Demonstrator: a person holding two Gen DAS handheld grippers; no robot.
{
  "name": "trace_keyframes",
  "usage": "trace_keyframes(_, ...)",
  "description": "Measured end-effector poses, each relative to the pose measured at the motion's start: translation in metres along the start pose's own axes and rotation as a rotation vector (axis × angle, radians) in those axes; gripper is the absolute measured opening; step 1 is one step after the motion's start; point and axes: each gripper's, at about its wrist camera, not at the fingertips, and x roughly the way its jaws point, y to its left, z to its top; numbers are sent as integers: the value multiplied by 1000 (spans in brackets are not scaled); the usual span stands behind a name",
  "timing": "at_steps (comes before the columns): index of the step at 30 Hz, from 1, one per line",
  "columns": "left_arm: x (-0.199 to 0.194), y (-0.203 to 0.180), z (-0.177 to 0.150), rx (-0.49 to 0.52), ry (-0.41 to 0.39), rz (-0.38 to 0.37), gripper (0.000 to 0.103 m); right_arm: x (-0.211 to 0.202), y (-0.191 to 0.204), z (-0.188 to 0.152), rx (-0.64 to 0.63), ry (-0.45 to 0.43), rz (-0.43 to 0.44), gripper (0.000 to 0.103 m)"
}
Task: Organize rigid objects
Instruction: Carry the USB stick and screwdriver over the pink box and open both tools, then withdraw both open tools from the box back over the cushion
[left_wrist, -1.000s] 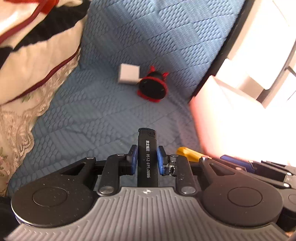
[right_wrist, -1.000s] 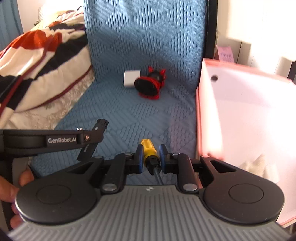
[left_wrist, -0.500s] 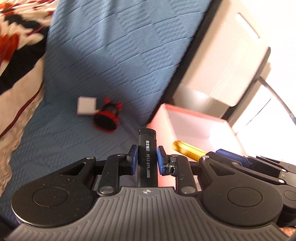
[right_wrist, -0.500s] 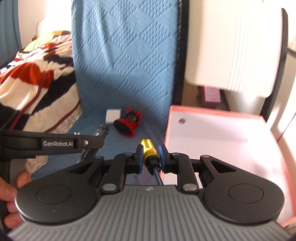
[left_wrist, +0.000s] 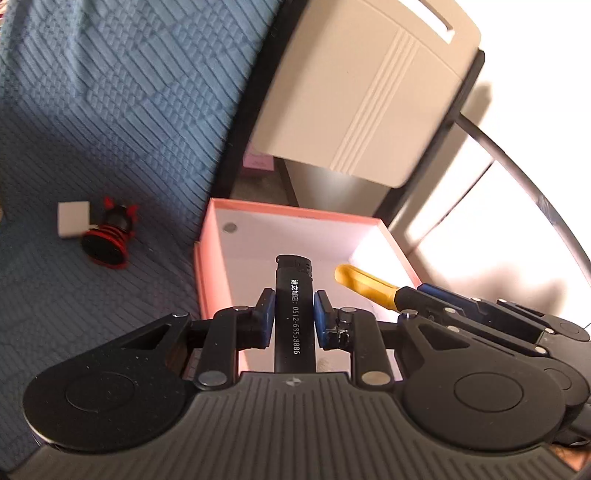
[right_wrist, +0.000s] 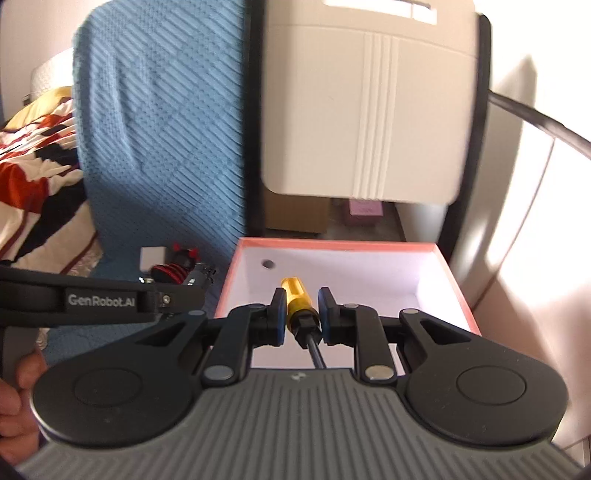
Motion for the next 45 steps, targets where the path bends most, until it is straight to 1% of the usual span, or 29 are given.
trace_keyframes(7,34,-29,-19,19,72,-12,26,8,-38,-34,44,50,-74,22)
trace_keyframes(15,67,-48,-42,64,157,14,26,19,-71,-75,99,126,-122,22)
trace_keyframes(21,81,-52,-48,65,209,19,26,22,-84,-91,139,165,-120,23)
trace_keyframes(24,80,-55,-47,82,217,24,27,21,-84,-92,139,158,-111,22)
trace_keyframes(25,79,-55,-46,88,217,34,29,20,-84,-91,136,153,-110,22)
trace_keyframes(28,73,-53,-41,92,203,48,32,17,-84,-86,137,142,-111,24)
trace_keyframes(32,52,-49,-30,95,154,50,32,11,-78,-72,135,113,-101,24)
trace_keyframes(39,-2,-42,-8,107,33,51,32,-10,-56,-39,133,41,-43,24)
trace_keyframes(45,-51,-35,-1,124,-58,53,32,-29,-24,-19,113,-8,19,24)
